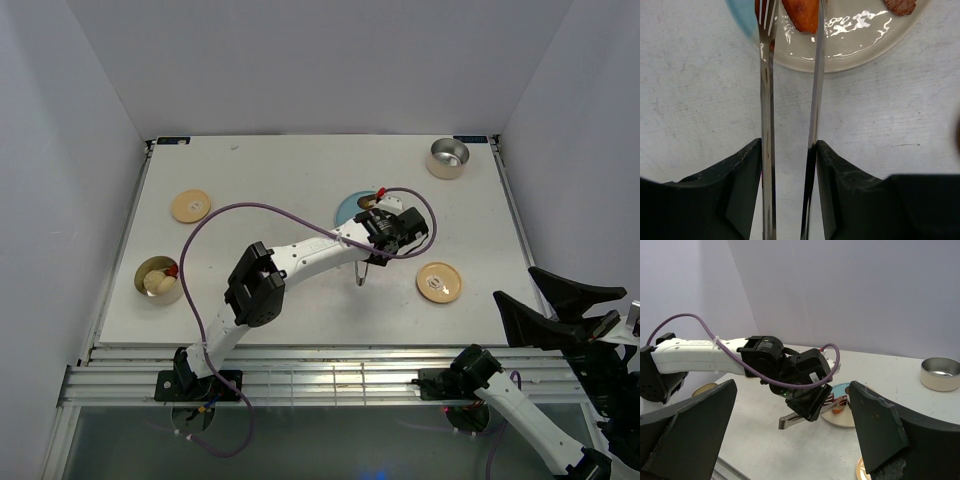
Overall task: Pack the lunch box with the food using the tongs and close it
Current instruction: Pick up the fake food from the plate.
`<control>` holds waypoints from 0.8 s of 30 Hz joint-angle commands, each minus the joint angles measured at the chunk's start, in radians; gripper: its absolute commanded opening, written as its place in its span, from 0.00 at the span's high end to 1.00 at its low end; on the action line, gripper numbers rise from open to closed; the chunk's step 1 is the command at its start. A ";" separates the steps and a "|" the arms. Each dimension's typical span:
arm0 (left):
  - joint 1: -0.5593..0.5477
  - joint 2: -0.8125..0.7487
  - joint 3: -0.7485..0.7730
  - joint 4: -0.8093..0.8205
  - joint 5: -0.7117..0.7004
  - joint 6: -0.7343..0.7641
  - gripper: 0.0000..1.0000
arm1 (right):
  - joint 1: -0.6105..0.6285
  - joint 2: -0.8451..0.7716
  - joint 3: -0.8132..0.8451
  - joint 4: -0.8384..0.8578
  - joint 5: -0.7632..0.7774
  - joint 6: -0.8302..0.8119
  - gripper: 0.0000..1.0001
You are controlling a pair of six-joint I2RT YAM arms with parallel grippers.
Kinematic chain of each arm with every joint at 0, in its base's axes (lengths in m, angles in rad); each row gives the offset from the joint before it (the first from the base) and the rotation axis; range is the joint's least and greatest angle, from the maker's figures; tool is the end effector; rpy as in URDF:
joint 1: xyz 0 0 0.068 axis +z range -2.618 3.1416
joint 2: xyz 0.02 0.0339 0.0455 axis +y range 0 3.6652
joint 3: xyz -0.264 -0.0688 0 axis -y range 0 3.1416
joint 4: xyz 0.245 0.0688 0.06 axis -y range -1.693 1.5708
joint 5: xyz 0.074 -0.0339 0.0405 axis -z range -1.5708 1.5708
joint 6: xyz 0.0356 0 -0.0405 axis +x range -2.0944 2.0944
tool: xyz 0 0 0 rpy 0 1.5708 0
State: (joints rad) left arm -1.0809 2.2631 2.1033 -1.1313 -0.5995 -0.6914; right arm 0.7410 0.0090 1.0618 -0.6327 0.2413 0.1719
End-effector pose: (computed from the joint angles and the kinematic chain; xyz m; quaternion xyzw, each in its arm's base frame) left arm 0.2382 -0.4039 0.2376 0.1427 0.9362 0.0817 0.3107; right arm -0.0501 -0.0574 0.4027 -0.0547 0.5468 0.3083 0.7765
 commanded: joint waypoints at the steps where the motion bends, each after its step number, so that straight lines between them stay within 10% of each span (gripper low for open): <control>1: 0.007 -0.016 0.031 -0.041 -0.045 -0.025 0.45 | 0.003 -0.139 0.033 0.019 0.016 -0.018 0.02; 24: 0.010 0.012 0.060 0.005 0.026 0.021 0.45 | 0.003 -0.144 0.060 0.005 0.030 -0.022 0.01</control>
State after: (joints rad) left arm -1.0748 2.2875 2.1460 -1.1519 -0.5816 -0.6712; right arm 0.7410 0.0082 1.0977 -0.6392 0.2489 0.1680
